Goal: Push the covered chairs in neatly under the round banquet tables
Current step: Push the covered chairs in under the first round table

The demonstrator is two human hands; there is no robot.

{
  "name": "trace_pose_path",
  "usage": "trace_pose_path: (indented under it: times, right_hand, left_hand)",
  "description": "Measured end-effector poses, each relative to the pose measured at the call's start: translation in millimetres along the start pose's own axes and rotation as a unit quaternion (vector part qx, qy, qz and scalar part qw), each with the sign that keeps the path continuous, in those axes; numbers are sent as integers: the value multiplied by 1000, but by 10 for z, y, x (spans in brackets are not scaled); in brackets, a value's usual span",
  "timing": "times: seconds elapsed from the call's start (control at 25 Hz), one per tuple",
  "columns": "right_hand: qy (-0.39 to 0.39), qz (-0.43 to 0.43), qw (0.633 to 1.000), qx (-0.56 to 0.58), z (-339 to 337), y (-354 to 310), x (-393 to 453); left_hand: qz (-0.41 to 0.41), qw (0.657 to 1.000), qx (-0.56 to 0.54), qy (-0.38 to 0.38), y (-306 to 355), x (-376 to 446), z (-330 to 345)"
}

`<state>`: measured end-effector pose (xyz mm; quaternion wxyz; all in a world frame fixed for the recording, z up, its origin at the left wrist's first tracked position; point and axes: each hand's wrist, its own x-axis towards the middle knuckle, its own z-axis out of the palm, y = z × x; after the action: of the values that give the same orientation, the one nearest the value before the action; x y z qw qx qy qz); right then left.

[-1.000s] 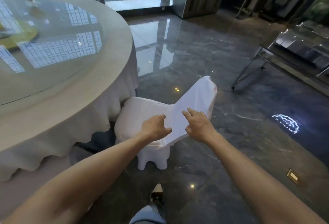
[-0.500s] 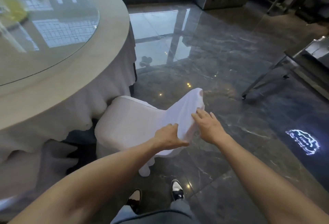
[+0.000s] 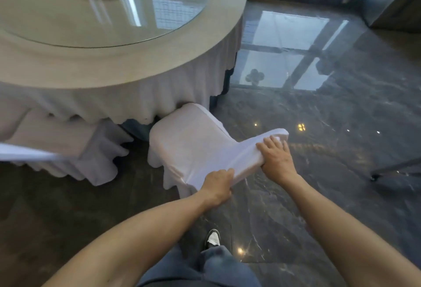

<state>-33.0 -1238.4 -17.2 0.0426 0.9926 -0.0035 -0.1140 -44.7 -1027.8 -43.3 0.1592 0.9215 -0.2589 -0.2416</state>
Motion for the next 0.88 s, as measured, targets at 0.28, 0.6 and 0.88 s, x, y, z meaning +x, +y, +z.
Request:
trace_pose_path:
  times: [0.28, 0.6, 0.88]
  right_hand:
    - [-15, -160, 985, -59, -63, -670, 60]
    - [-4, -159, 986, 47, -320, -2806, 445]
    - [4, -130, 982, 137, -530, -4232, 848]
  left_hand:
    - [-21, 999, 9, 28, -694, -477, -185]
    - [-63, 990, 97, 84, -2633, -1125, -1003]
    - [-58, 986, 138, 73, -3991, -1378, -1675]
